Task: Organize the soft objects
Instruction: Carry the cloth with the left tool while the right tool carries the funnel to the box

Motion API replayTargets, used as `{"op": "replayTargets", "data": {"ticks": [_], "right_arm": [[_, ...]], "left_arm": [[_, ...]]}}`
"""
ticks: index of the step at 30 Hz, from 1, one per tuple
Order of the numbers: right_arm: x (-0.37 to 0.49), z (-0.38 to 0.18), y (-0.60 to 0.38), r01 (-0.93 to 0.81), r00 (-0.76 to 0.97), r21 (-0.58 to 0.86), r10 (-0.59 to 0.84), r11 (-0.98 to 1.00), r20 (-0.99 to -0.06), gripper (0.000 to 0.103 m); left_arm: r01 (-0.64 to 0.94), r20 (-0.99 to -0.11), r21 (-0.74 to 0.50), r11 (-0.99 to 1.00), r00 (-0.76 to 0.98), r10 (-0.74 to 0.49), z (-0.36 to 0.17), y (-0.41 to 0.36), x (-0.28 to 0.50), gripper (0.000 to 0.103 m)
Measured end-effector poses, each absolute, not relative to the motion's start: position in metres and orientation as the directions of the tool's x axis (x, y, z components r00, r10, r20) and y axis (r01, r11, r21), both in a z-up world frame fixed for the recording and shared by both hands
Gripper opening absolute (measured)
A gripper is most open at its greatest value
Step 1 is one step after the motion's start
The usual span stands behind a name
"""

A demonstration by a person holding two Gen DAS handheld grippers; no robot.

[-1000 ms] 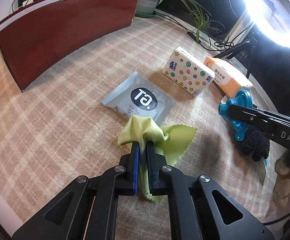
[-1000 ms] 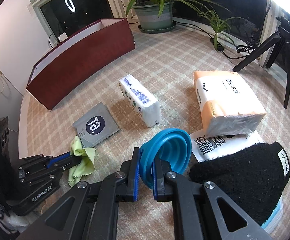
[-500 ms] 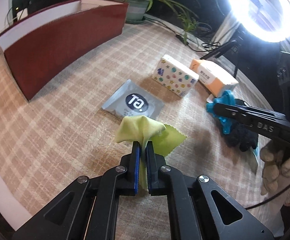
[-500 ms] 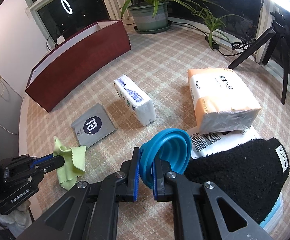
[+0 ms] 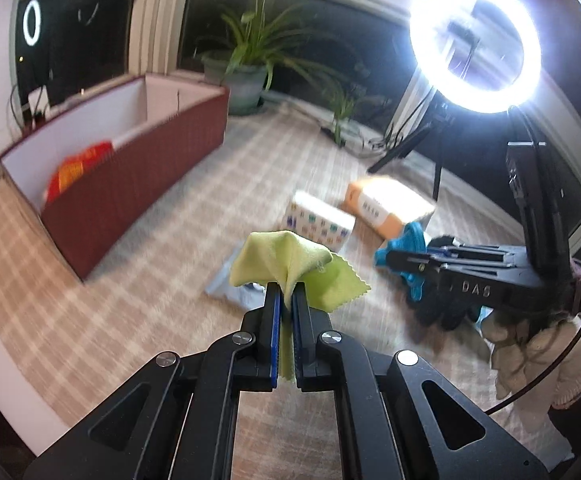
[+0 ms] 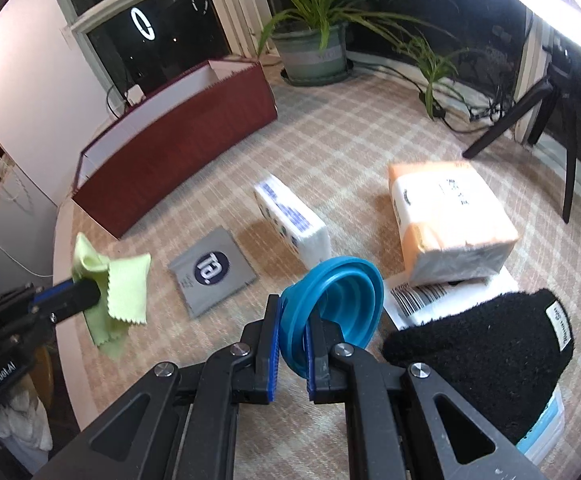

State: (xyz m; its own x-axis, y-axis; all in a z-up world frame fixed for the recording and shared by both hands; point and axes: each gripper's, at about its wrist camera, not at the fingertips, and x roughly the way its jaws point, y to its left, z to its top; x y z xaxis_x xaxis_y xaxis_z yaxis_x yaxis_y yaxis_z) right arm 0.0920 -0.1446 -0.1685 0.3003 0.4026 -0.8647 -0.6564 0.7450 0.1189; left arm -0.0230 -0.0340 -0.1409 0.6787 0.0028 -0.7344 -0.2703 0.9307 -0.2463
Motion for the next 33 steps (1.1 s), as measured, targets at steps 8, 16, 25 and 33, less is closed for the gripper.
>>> {"op": "replayTargets", "data": {"ticks": [8,16,25,33], "right_arm": [[0.08,-0.135,-0.126,-0.679,0.339,0.099,0.43,0.727,-0.837,0.009],[0.07,-0.103,-0.086,-0.701,0.374,0.061,0.439,0.711,-0.817,0.009],[0.066,-0.099,-0.022,-0.726,0.373,0.044,0.447,0.687,-0.813,0.009],[0.08,-0.098,0.033,-0.733,0.368,0.052,0.46,0.678,-0.808,0.009]], "left_arm": [[-0.229,-0.646,-0.206,0.951,0.762,0.044,-0.099,-0.006,-0.026,0.004],[-0.209,-0.609,-0.221,0.953,0.792,0.033,-0.075,0.054,-0.02,0.004],[-0.222,-0.603,-0.169,0.96,0.794,0.077,-0.069,0.113,-0.008,0.003],[-0.227,-0.619,-0.155,0.962,0.78,0.084,-0.075,0.16,0.001,0.003]]}}
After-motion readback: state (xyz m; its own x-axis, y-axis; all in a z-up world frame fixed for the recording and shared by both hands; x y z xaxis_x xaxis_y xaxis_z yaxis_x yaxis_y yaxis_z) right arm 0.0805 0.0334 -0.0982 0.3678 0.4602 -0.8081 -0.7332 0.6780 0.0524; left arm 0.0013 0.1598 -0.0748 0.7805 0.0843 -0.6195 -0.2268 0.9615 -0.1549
